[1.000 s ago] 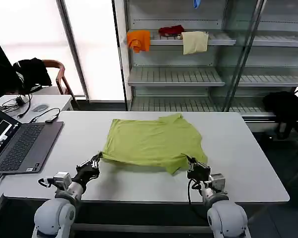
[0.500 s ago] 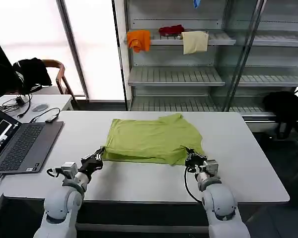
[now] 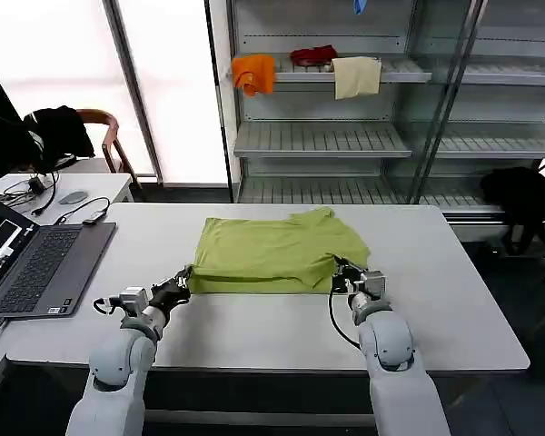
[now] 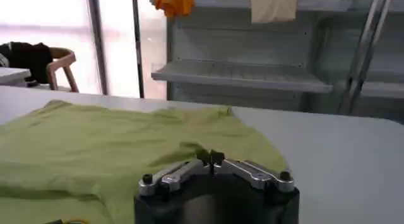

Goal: Fold and organize the clothes.

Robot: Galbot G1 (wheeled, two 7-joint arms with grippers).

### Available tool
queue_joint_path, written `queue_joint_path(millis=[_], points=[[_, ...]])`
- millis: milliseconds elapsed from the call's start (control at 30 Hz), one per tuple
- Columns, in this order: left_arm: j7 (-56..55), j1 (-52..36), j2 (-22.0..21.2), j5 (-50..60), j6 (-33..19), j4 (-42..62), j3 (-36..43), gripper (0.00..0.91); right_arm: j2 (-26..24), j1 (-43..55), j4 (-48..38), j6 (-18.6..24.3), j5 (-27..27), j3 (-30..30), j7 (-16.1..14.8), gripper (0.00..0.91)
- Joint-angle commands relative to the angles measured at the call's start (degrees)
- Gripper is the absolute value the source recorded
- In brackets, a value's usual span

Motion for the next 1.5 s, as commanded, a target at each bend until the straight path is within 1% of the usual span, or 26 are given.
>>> queue_joint_path(millis=[33, 300, 367, 433, 533, 567, 600, 667, 800, 967, 1233, 1333, 1400, 1433, 1500], points=[[0.26, -0.73, 0.51, 0.16, -0.85, 0.84, 0.1, 0.907, 0.72, 2.49, -2.28, 0.42, -0.86, 0.04, 0.86, 0.907], [0.34, 0.0, 1.04, -0.41, -0.68, -2.34, -0.13, 0.907, 1.24, 5.52, -4.85, 0.7, -2.1, 0.4, 2.21, 0.907], [0.09, 0.6, 1.17, -1.24, -0.33, -3.58, -0.37, 0.907, 1.14, 5.73, -4.91, 0.63, -2.08, 0.63, 2.72, 0.907], [0.08, 1.07, 1.29, -1.76, 0.16, -4.05, -0.57, 0.907, 0.66, 5.1, -3.62, -0.25, -1.82, 0.88, 2.48, 0.907], [-0.16, 2.95, 1.58, -0.77, 0.45, -4.49, -0.48, 0.907, -1.19, 1.29, 0.83, -0.32, -1.05, 1.32, 0.52, 0.907], [-0.18, 3.97, 1.71, -0.1, 0.47, -4.66, -0.3, 0.907, -2.17, -1.48, 2.99, -0.37, -0.74, 1.76, -0.17, 0.907], [-0.17, 4.47, 1.75, 0.38, 0.48, -4.72, -0.17, 0.907, -2.45, -1.82, 3.27, -0.38, -0.57, 1.83, -0.17, 0.907], [-0.08, 5.63, 1.8, 1.66, 0.47, -4.72, 0.3, 0.907, -4.35, -6.88, 6.66, -0.46, 1.49, 3.39, -0.42, 0.907], [-0.11, 6.1, 1.76, 3.18, 0.47, -4.52, 0.88, 0.907, -5.78, -12.44, 9.78, -0.44, 2.62, 5.42, -1.59, 0.907], [-0.25, 5.31, 1.58, 4.6, 0.47, -3.79, 1.18, 0.907, -5.59, -15.05, 11.43, -0.37, 2.65, 6.36, -1.41, 0.907], [-0.27, 4.64, 0.9, 4.3, 0.45, -2.85, 0.77, 0.907, -5.8, -16.34, 10.78, -0.3, 2.94, 8.48, -1.17, 0.907], [-0.25, 4.46, 0.88, 4.36, 0.45, -2.55, 0.59, 0.907, -5.86, -16.02, 9.97, -0.27, 3.21, 8.92, -1.12, 0.826], [-0.25, 4.36, 0.87, 4.49, 0.45, -2.4, 0.55, 0.907, -5.75, -15.68, 9.52, -0.27, 3.17, 8.82, -1.18, 0.725], [-0.31, 4.36, 0.87, 4.63, 0.46, -2.29, 0.56, 0.897, -5.63, -15.33, 9.15, -0.27, 3.04, 8.62, -1.08, 0.715], [0.15, 4.41, 0.84, 4.74, 0.45, -2.11, 0.45, 0.877, -5.33, -14.87, 8.72, -0.28, 2.74, 8.33, -1.08, 0.605]])
